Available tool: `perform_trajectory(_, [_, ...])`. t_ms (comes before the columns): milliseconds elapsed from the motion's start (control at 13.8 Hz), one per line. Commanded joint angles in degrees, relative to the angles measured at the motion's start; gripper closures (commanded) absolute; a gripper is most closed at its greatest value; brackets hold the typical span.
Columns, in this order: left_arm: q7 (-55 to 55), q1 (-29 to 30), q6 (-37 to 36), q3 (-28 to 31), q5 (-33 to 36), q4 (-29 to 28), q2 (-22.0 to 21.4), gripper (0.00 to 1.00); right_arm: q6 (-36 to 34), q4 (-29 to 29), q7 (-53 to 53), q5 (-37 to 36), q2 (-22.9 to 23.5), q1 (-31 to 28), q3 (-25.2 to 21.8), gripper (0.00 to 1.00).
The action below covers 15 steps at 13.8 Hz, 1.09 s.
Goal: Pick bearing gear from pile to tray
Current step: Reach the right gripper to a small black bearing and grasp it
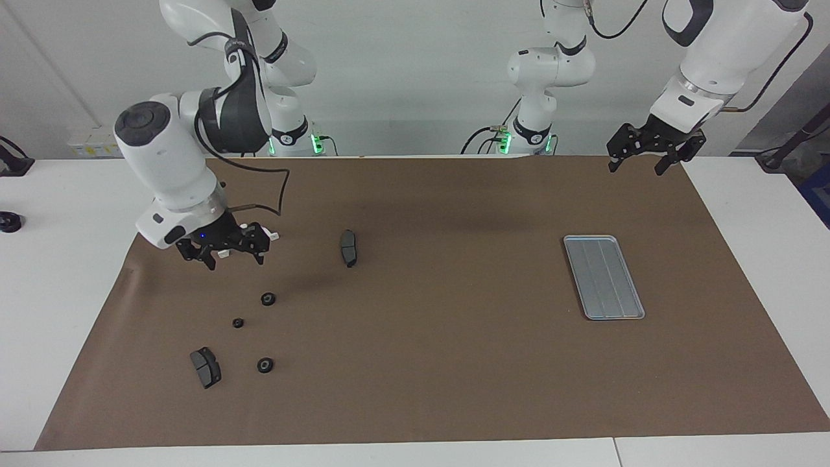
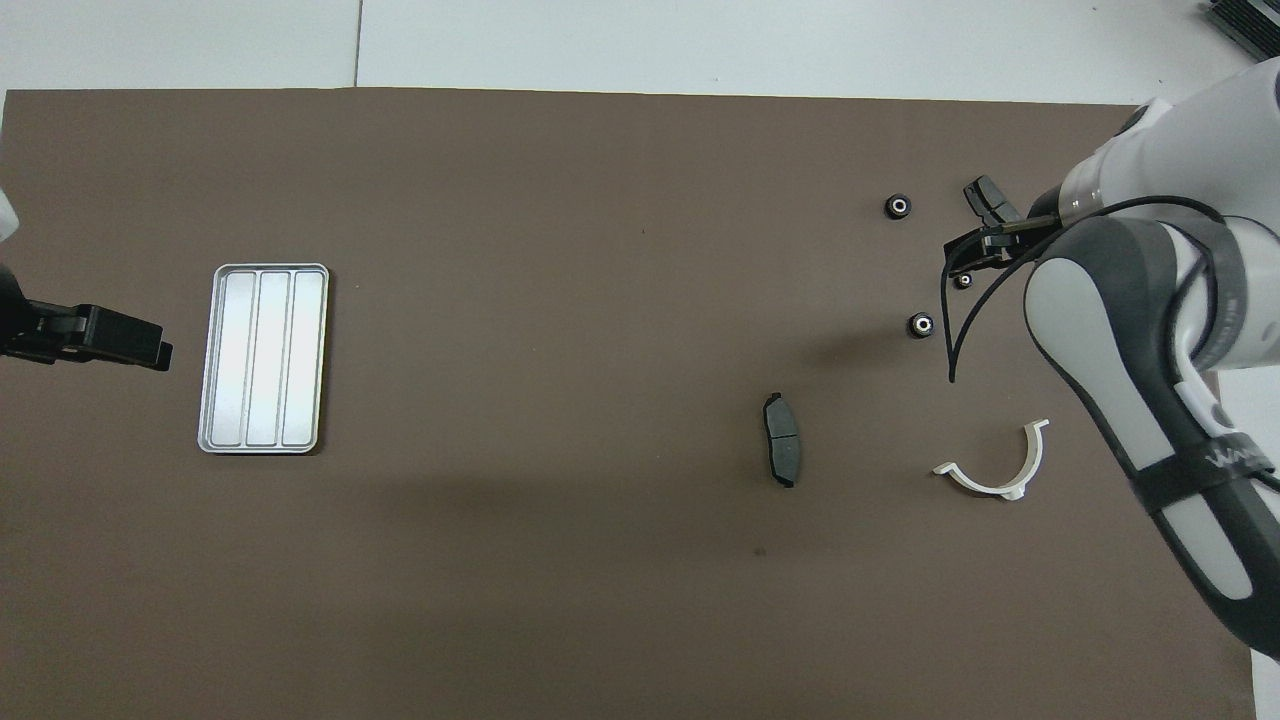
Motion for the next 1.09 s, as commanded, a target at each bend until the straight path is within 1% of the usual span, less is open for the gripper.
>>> perform_trajectory(0, [0.22, 0.64, 0.64, -0.38, 0.77, -1.15, -0.96, 0.00, 3.78, 0.25, -3.32, 0.54, 3.60, -0.34, 0.19, 0.00])
perform_trajectory(73, [0.22, 0.55, 0.64, -0.38, 0.77, -1.15, -0.96, 0.00, 5.54, 0.16, -4.64, 0.53, 5.01, -0.34, 0.10, 0.00])
perform_trajectory(364, [0.22, 0.55, 0.64, -0.38, 0.77, -1.15, -0.96, 0.00, 13.80, -4.23, -4.83, 0.53, 8.53, -0.16, 0.19, 0.00])
perform_trajectory(509, [0.22, 0.55, 0.64, -0.38, 0.77, -1.15, -0.96, 0.00, 14.52, -5.02, -4.39, 0.53, 10.03, 1.41, 0.10, 0.00])
perform_trajectory(582, [0.22, 0.55, 0.64, -0.38, 0.77, -1.15, -0.96, 0.00, 14.69, -6.25, -4.13, 0.53, 10.03, 2.12, 0.10, 0.00])
perform_trajectory(727, [0.22, 0.64, 0.64, -0.38, 0.77, -1.15, -0.96, 0.00, 15.75, -8.97, -3.33, 0.53, 9.51, 2.13, 0.10, 0.00])
perform_trajectory(945, [0.22, 0.55, 0.64, -0.38, 0.77, -1.15, -0.96, 0.00, 15.57, -10.38, -3.51, 0.36, 9.33, 1.69, -0.08, 0.00])
perform_trajectory(1018, [0.22, 0.55, 0.64, -0.38, 0.77, -1.15, -0.96, 0.00, 15.31, -10.65, -3.86, 0.27, 9.07, 1.34, -0.08, 0.03])
